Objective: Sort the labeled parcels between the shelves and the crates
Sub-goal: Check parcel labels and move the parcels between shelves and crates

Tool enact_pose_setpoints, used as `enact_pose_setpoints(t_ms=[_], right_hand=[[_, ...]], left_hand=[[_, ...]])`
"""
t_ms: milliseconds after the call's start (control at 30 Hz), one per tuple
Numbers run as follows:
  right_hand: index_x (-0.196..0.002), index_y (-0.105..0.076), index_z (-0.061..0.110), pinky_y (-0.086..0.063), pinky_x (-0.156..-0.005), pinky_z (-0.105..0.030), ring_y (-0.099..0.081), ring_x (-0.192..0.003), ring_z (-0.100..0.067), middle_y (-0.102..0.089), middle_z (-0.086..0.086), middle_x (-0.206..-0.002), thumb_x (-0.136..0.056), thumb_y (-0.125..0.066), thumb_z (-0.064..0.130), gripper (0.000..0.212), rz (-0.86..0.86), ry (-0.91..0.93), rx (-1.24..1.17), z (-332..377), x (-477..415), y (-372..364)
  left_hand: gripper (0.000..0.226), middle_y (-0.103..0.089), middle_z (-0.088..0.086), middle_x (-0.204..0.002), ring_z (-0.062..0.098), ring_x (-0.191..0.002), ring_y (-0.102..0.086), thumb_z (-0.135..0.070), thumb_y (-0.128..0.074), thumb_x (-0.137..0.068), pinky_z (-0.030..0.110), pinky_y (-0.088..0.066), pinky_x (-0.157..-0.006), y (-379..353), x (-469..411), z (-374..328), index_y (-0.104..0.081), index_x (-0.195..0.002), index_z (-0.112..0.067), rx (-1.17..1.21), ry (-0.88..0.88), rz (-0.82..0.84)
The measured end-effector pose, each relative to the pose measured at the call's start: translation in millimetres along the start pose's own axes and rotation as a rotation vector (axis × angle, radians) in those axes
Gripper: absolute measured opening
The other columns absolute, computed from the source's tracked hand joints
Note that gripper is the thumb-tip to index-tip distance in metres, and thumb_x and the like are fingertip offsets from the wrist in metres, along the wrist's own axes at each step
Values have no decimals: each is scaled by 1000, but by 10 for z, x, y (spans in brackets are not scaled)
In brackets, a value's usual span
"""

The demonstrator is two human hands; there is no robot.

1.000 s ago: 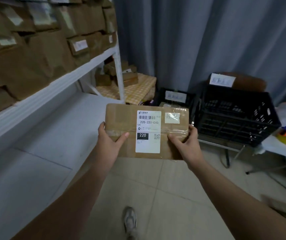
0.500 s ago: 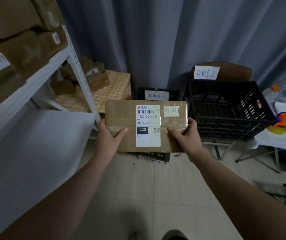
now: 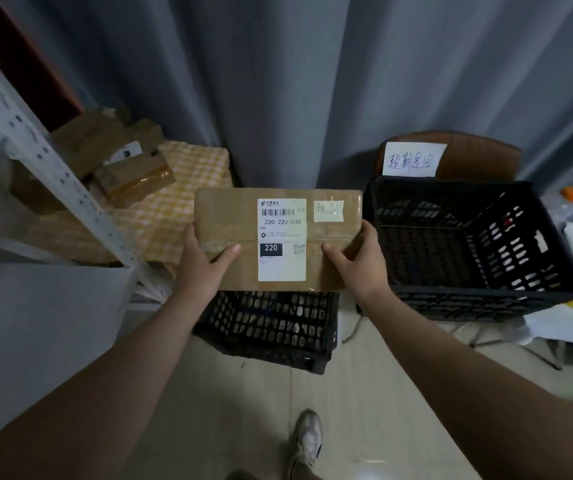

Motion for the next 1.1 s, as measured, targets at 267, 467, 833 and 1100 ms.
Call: enact_pose_setpoints(t_ms=[267, 467, 833, 1100], right_hand=[[-152, -2, 19, -36, -108, -46, -37, -132, -29, -31, -12, -147, -84, -70, 30, 97, 149, -276, 228, -1175, -493, -804], [-152, 5, 16, -39, -103, -45, -37, -128, -36, -20, -15, -147, -86, -66, 32, 98, 161, -452, 372, -1939, -758, -1413], [-149, 17, 30, -38, -103, -53, -34, -128, -43, -20, -22, -147, -79, -67, 56, 112, 173, -580, 555, -2987, -948, -1939], [-143, 13, 52, -40, -100, -45, -41, -128, -35, -21, -13, -148, -68, -81, 46, 120, 153, -861, 95, -3545, -483, -2068]], left_hand=[[79, -49, 9, -130, 29, -119, -49, -33, -75, -78, 48, -42, -100, -769, -673, 1127, -32, -140, -11, -169, 175, 106], [120, -25, 26, -143, 43, -126, -36, -47, -77, -72, 46, -38, -97, -1290, -949, 1975, 4, -149, -4, -413, 291, 216], [121, -20, 16, -149, 34, -132, -31, -40, -82, -68, 44, -34, -103, -1929, -1016, 3079, 4, -150, -18, -351, 407, 384], [76, -36, 12, -141, 31, -124, -43, -38, -72, -79, 40, -40, -99, -2052, -1596, 2623, -38, -143, -19, -389, 130, 422]])
Point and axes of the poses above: each hand's wrist, its own x-axis away from the middle knuckle, its own y-axis out of the back of the hand, z = x × y, the point moved 9 cm from there along -x, towards the middle knuckle
